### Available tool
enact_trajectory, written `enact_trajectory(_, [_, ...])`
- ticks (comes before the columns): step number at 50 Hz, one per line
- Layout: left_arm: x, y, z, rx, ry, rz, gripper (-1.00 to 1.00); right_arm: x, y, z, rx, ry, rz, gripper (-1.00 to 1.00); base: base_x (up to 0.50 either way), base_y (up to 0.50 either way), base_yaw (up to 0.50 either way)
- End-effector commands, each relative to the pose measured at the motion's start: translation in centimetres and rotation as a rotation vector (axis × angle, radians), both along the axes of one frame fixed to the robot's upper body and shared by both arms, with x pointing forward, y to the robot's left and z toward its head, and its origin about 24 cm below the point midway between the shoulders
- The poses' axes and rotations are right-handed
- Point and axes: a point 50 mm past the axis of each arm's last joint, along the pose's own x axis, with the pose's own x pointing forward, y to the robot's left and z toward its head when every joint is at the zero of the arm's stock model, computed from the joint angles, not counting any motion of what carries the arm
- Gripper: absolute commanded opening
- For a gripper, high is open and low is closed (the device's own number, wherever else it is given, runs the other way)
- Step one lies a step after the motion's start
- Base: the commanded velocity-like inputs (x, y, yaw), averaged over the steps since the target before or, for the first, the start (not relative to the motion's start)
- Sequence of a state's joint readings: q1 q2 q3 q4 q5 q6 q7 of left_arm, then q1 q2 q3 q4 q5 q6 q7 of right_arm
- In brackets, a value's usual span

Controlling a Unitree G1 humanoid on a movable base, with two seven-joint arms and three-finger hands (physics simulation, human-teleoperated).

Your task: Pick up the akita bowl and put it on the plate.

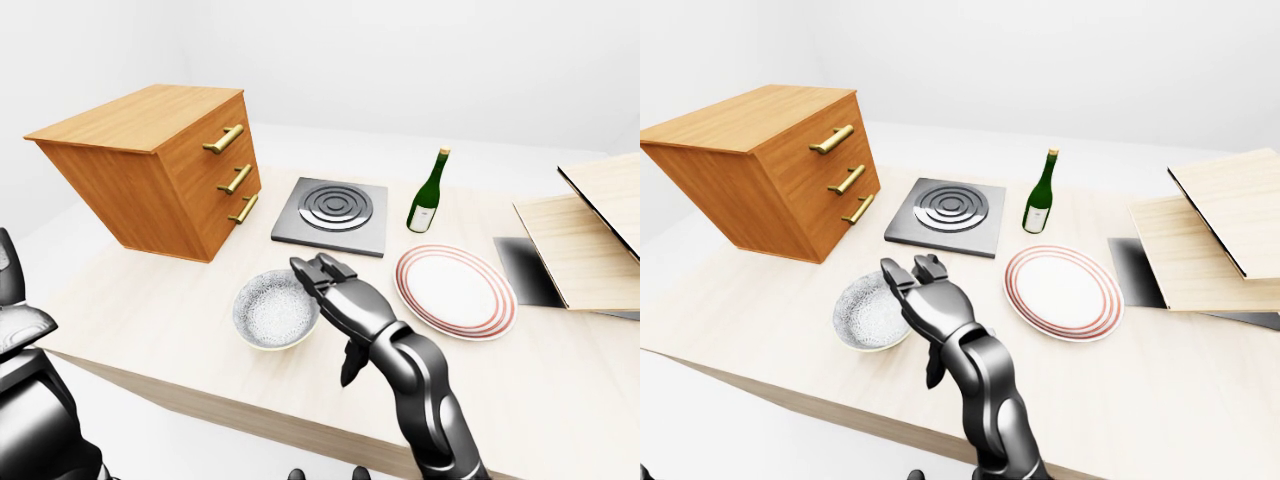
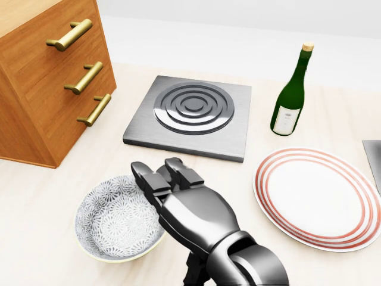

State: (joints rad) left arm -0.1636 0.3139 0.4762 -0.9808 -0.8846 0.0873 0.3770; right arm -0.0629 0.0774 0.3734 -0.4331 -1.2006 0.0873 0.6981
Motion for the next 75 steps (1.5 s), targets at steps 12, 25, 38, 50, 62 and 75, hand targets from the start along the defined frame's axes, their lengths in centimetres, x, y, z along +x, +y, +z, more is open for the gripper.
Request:
enact_trajectory(12, [-0.1,0.0,-0.3,-0.004,0.011,-0.002,1.00,5.2,0.1,-1.2,-0.169,0.049,-0.079,1.00,0.00,0.00,0.00])
enact_trajectory(25, [-0.3,0.0,-0.3,-0.003,0.006,-0.009,1.00,5.2,0.8,-1.4,-0.176,0.057,-0.073,1.00,0.00,0.00,0.00])
enact_trajectory(38, [-0.2,0.0,-0.3,-0.006,0.008,-0.009,1.00,5.1,1.8,-1.6,-0.178,0.067,-0.051,1.00,0.00,0.00,0.00])
enact_trajectory(50, [-0.2,0.0,-0.3,-0.009,0.010,-0.011,1.00,5.0,1.7,-2.2,-0.188,0.087,-0.050,1.00,0.00,0.00,0.00])
enact_trajectory(62, [-0.4,0.1,-0.2,-0.016,0.008,-0.019,1.00,5.3,1.9,-3.3,-0.230,0.130,-0.042,1.00,0.00,0.00,0.00])
enact_trajectory(75, [-0.6,0.2,0.0,-0.029,0.006,-0.034,1.00,5.5,3.3,-3.7,-0.262,0.146,-0.013,1.00,0.00,0.00,0.00])
